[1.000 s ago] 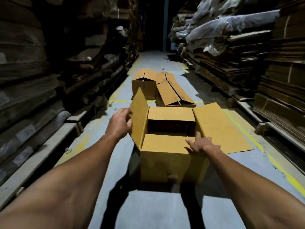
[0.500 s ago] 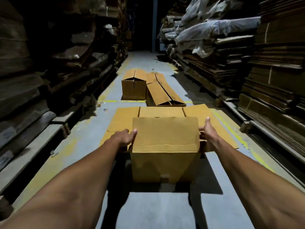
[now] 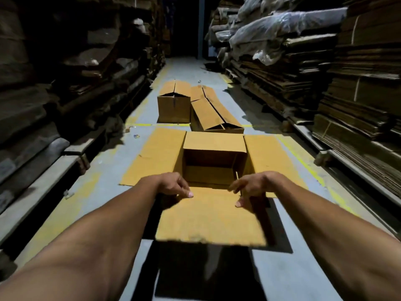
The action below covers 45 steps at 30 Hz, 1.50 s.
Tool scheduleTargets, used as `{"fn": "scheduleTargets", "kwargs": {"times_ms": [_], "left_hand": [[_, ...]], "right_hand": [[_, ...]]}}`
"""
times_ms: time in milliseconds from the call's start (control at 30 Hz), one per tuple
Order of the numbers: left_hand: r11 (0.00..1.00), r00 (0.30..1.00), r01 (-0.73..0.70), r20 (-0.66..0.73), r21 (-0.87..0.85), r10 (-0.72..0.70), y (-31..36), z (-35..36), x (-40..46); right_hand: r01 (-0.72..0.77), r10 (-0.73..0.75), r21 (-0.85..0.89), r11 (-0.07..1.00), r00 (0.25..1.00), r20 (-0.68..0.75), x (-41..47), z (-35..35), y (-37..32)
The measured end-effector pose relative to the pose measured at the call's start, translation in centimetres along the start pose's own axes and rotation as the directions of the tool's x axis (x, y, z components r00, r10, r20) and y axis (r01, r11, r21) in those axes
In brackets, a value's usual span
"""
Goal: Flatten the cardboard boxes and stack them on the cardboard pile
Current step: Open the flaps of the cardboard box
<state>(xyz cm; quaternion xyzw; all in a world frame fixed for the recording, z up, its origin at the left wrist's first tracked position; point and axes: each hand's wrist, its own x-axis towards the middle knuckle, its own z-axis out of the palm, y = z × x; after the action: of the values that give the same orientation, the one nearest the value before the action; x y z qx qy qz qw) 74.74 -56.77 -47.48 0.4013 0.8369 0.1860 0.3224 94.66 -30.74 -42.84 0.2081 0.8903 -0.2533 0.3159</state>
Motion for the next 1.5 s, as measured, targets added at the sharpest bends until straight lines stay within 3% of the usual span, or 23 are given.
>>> {"fn": "scheduleTargets", "kwargs": {"times_ms": [67, 100, 200, 300, 333, 433, 500, 567, 633, 833, 1000, 1133, 1333, 1500], "left_hand": [[0.996, 1.000, 0.011, 0.016, 0.087, -0.012, 0.7, 0.9, 0.5], [0.992, 1.000, 0.021, 0.010, 0.126, -0.023, 1.3, 1.0, 0.6], [0.978, 0.998, 0.048, 0.028, 0.201, -0.055, 2.7, 1.1, 0.5], [0.979, 0.983, 0.078, 0.152, 0.186, -0.107, 3.3, 1.0, 0.1], [0.984, 0.969, 0.104, 0.206, 0.144, -0.133, 3.6, 0.9, -0.1], [0.984, 0.946, 0.173, 0.284, -0.038, -0.155, 4.5, 0.7, -0.6], [0.987, 0.971, 0.145, 0.203, -0.071, -0.128, 4.3, 0.7, 0.2], [0.993, 0.995, 0.088, 0.028, 0.082, -0.091, 3.9, 0.7, 1.3], [0.968, 0.994, 0.063, -0.101, 0.241, -0.039, 4.1, 1.0, 2.5], [0.913, 0.970, 0.164, -0.230, 0.374, -0.080, 4.3, 2.5, 8.1], [0.935, 0.897, 0.177, -0.442, 0.306, -0.025, 4.9, 2.7, 12.3], [0.913, 0.819, 0.187, -0.571, 0.364, 0.060, 5.3, 2.3, 14.3], [0.863, 0.805, 0.236, -0.587, 0.446, 0.083, 5.7, -1.8, 20.3], [0.813, 0.871, 0.289, -0.492, 0.506, -0.003, 4.5, -5.5, 25.6]], "right_hand": [[0.004, -0.023, -0.254, 0.967, 0.997, -0.071, 2.2, 1.1, -1.2], [0.014, -0.044, -0.258, 0.966, 0.993, -0.111, 3.3, 1.7, -1.6], [0.039, -0.042, -0.018, 0.999, 0.984, -0.173, 3.0, 3.3, -3.0], [0.006, 0.035, 0.195, 0.981, 0.978, -0.204, 0.6, 3.2, -3.8], [-0.054, 0.092, 0.208, 0.977, 0.980, -0.176, 0.0, 2.7, -3.9], [-0.232, 0.237, -0.095, 0.968, 0.970, 0.048, -1.2, 1.5, -4.8], [-0.161, 0.163, -0.168, 0.973, 0.987, -0.001, -0.5, 1.2, -5.0], [-0.097, 0.050, -0.192, 0.977, 0.971, -0.234, 0.8, 1.3, -4.4], [-0.055, -0.005, -0.186, 0.981, 0.951, -0.310, 2.5, 1.0, -3.9], [-0.148, -0.043, -0.375, 0.915, 0.888, -0.457, 6.9, 0.3, -1.9], [-0.300, -0.023, -0.452, 0.840, 0.812, -0.583, 9.6, -0.5, 1.4], [-0.319, -0.034, -0.420, 0.850, 0.761, -0.648, 9.9, -1.0, 2.5], [-0.361, 0.001, -0.333, 0.871, 0.679, -0.734, 12.7, -1.7, 4.8], [-0.278, -0.025, -0.273, 0.921, 0.656, -0.755, 14.6, -1.2, 6.0]]}}
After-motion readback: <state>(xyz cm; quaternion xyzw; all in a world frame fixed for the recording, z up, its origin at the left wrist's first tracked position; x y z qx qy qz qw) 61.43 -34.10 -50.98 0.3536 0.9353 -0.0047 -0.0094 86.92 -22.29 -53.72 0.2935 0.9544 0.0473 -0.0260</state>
